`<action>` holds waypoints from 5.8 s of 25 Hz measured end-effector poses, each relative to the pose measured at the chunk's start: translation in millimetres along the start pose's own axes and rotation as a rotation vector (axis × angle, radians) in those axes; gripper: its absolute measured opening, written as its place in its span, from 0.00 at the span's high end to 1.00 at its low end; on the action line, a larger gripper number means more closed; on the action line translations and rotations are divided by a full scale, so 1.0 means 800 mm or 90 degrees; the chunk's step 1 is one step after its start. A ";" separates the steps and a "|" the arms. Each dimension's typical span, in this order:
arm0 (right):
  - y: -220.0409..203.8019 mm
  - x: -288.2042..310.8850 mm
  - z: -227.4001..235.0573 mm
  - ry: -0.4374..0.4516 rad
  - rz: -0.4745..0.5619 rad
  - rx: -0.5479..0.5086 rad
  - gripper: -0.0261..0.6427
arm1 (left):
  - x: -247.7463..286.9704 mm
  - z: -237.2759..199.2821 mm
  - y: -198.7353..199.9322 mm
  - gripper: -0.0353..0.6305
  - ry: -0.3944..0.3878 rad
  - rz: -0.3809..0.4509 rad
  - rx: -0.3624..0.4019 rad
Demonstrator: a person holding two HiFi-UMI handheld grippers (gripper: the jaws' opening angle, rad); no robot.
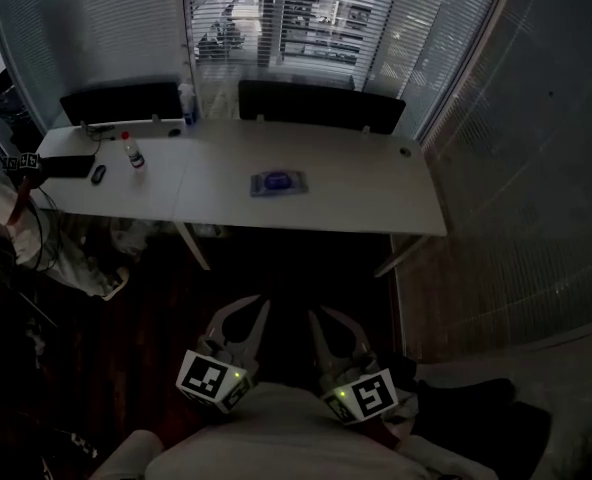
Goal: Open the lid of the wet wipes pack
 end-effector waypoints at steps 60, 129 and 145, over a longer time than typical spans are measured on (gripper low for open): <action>0.057 0.361 0.205 -0.024 -0.014 -0.017 0.96 | 0.282 -0.295 0.123 0.94 -0.004 0.002 -0.012; -0.374 0.654 0.406 0.066 -0.483 -0.519 0.83 | 0.592 -0.546 -0.252 0.94 0.160 -0.433 -0.122; -0.368 0.655 0.404 0.054 -0.459 -0.597 0.80 | 0.600 -0.546 -0.265 0.94 0.144 -0.484 -0.111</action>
Point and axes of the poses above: the fingertips, and each gripper's own axes: x forward along the fingers, z to its right, y out of its top, the point moved 7 cm from there along -x, backward along the fingers, and after that the axes turned 15 degrees about -z, right-handed, at the moved point
